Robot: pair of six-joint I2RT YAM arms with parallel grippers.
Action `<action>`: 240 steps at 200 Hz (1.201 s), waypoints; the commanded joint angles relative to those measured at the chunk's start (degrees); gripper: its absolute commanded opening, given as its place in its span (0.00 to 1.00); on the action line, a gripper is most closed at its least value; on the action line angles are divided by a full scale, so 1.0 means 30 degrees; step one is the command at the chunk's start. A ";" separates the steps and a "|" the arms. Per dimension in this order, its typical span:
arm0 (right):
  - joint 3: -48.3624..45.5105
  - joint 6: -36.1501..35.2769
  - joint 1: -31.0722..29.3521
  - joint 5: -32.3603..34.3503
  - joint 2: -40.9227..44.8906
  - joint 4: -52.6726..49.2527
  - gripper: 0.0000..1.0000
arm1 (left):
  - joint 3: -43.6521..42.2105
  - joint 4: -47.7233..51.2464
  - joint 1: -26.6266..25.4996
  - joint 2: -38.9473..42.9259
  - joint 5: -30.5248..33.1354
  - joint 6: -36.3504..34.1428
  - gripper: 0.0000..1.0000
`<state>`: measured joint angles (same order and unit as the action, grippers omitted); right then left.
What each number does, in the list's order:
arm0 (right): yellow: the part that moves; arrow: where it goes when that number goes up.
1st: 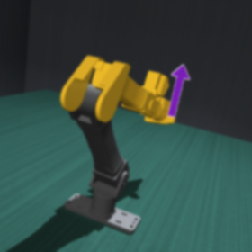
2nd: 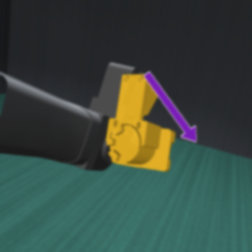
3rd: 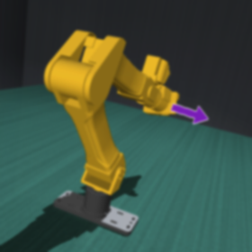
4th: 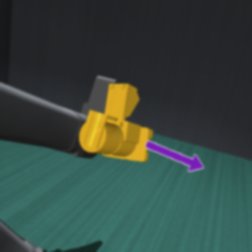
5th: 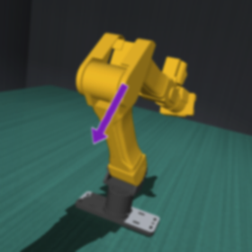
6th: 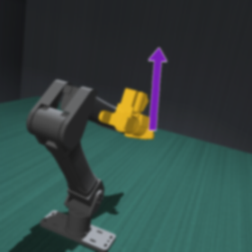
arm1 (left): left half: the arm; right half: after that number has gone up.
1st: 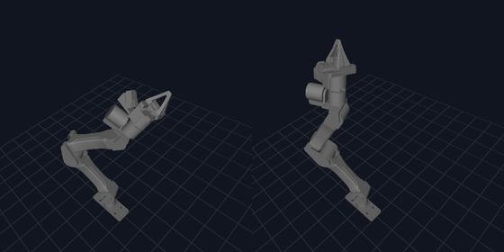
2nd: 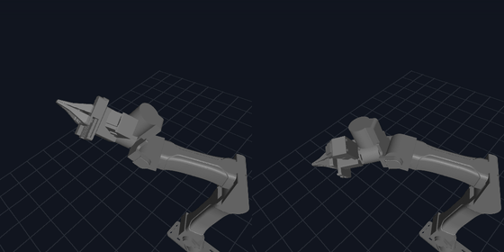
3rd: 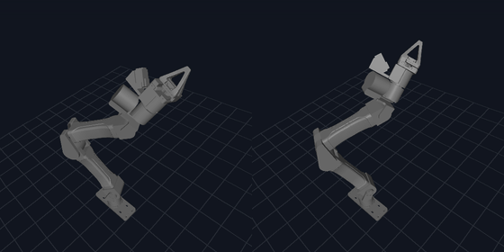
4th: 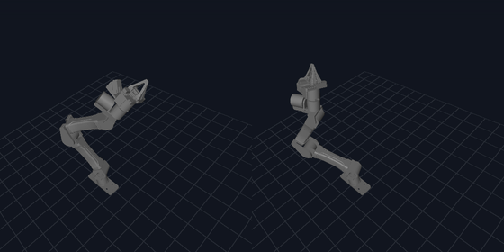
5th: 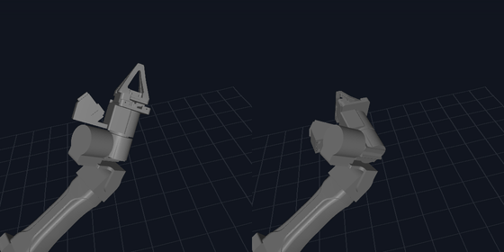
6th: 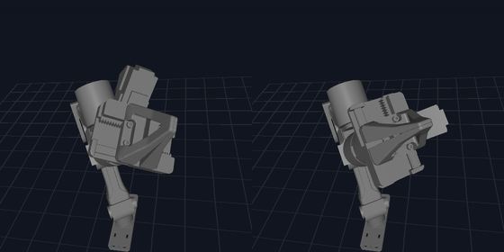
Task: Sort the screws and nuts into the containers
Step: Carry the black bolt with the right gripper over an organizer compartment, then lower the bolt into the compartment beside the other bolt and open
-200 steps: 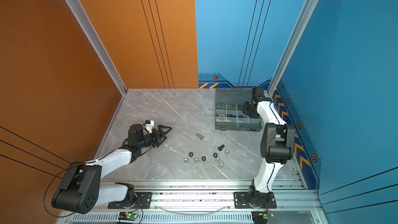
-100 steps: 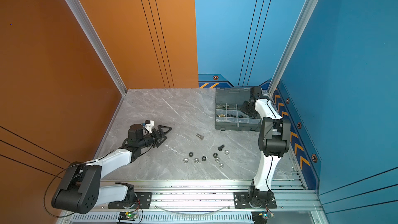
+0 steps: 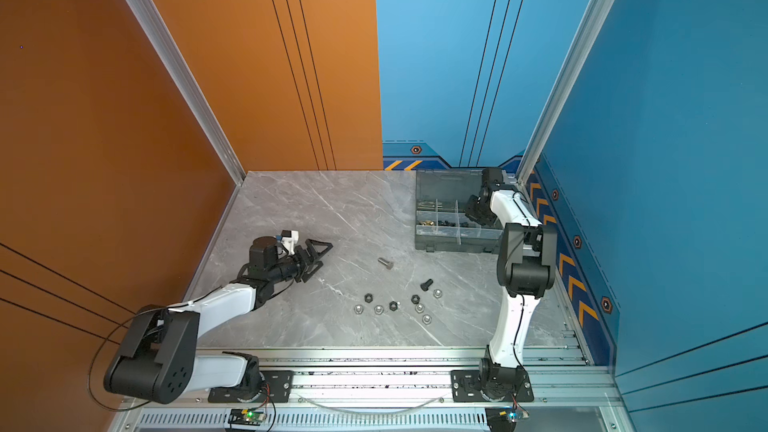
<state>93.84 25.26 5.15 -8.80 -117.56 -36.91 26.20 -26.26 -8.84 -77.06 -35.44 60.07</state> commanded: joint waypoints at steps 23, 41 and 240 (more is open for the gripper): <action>0.0496 -0.0362 -0.0192 0.0325 -0.0277 -0.0407 0.07 | 0.0575 -0.0186 0.0193 -0.0271 -0.0170 -0.0044 0.98; 0.0492 -0.0386 -0.0247 0.0325 -0.0296 -0.0442 0.07 | 0.0642 -0.0189 0.0203 -0.0356 -0.0205 -0.0044 0.98; 0.0111 -0.0928 -0.0573 0.0852 -0.0254 -0.0706 0.12 | 0.1288 -0.0182 0.0156 -0.0960 -0.0216 0.0039 0.98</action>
<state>93.91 23.75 3.79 -7.27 -117.56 -37.08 28.73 -26.39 -8.78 -79.42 -35.44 60.07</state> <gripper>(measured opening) 0.264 0.976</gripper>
